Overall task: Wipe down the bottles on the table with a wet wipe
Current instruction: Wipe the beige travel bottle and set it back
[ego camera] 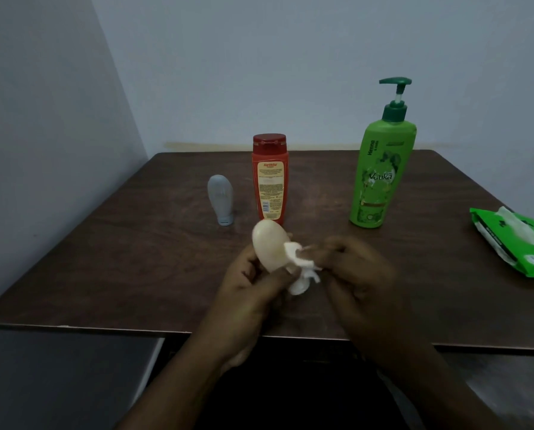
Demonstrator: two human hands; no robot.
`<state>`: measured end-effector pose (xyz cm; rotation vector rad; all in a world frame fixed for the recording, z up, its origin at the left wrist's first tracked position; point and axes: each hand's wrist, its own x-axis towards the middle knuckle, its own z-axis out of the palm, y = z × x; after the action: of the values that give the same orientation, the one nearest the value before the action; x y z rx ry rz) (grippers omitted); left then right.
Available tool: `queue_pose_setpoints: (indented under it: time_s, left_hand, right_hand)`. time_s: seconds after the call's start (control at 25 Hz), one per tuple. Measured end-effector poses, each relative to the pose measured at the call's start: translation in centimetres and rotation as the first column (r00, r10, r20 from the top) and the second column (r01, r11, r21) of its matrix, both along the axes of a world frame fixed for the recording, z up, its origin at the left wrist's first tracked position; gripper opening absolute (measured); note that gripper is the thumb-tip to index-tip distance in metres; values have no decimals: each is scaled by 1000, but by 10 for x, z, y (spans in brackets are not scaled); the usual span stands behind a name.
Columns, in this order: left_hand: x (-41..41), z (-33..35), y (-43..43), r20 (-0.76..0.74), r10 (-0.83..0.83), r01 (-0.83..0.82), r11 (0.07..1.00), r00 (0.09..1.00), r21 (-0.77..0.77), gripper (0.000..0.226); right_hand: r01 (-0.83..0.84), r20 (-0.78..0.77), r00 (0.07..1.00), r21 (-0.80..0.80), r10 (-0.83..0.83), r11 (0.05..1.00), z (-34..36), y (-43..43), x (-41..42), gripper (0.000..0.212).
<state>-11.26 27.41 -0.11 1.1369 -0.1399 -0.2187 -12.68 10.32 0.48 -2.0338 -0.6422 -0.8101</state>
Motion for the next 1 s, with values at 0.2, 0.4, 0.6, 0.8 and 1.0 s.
queue_pose_setpoints:
  time_s: [0.2, 0.4, 0.6, 0.8, 1.0]
  left_hand:
    - [20, 1, 6, -233, 18, -74, 969, 972, -237, 33]
    - [26, -7, 3, -178, 115, -139, 982, 977, -127, 40]
    - [24, -13, 3, -87, 115, -121, 990, 990, -75, 41]
    - [23, -15, 2, -59, 124, -127, 991, 991, -50, 47]
    - [22, -16, 1, -50, 119, -122, 990, 992, -63, 49]
  right_hand:
    - [132, -52, 991, 201, -124, 971, 7, -23, 4, 35]
    - [123, 73, 991, -105, -115, 987, -19, -26, 8, 30]
    - [132, 258, 965, -320, -48, 938, -37, -19, 0, 26]
    - [144, 164, 981, -280, -101, 949, -39, -24, 9, 26]
    - [96, 170, 984, -268, -51, 959, -37, -24, 3, 25]
